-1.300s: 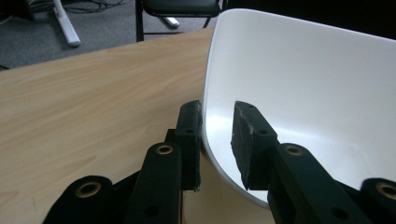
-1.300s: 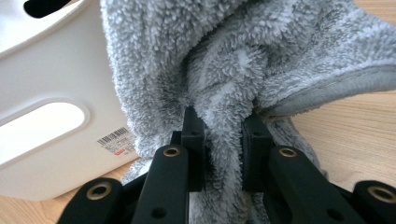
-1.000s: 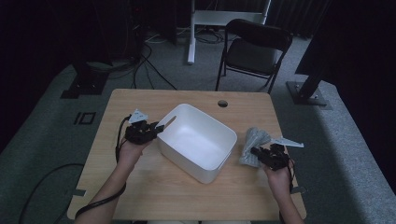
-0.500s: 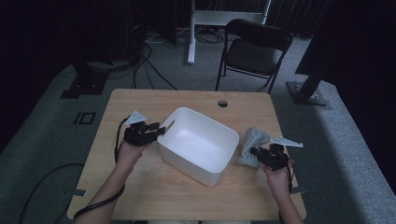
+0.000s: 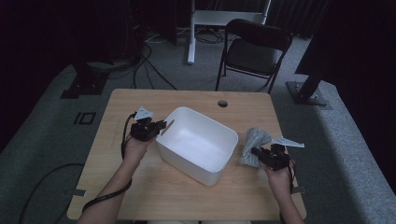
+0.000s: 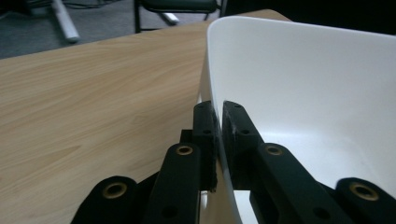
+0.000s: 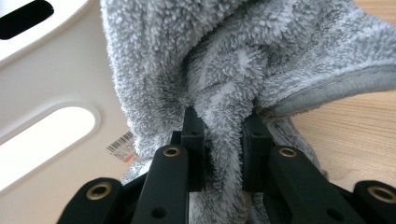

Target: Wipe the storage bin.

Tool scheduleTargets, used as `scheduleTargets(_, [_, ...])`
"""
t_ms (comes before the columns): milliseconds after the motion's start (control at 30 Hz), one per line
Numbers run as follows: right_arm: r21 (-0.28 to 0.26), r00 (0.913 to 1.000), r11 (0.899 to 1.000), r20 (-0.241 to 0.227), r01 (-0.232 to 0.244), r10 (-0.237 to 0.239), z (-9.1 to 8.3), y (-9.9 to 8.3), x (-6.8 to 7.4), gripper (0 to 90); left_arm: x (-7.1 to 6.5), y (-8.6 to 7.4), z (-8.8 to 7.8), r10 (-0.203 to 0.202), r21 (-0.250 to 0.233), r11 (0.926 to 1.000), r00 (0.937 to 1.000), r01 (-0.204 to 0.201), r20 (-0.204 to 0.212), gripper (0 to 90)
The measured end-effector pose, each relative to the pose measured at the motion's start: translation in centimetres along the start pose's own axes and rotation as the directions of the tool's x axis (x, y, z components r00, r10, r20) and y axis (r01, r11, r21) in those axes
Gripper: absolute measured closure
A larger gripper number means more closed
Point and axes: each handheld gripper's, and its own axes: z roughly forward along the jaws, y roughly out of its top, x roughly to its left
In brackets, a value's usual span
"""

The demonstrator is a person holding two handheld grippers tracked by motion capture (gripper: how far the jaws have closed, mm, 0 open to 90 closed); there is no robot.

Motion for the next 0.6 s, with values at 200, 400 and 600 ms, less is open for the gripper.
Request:
scheduleTargets(200, [-0.001, 1.0, 1.0, -0.002, 0.001, -0.001, 0.0, 0.0, 0.0, 76.0, 0.3, -0.3, -0.7, -0.027, -0.005, 0.9996, 0.9982, 0.027, -0.053, 85.2])
scheduleTargets(400, [0.0, 1.0, 1.0, -0.004, 0.006, -0.006, 0.0, 0.1, 0.2, 76.0, 1.0, -0.8, -1.5, -0.053, -0.02, 0.9985, 0.9952, 0.051, -0.082, 85.0])
scheduleTargets(600, [0.002, 0.9999, 1.0, -0.008, 0.012, -0.012, 0.2, 0.2, 0.4, 76.0, 1.4, -0.7, -1.4, -0.064, -0.01, 0.9979, 0.9967, 0.064, -0.05, 82.8])
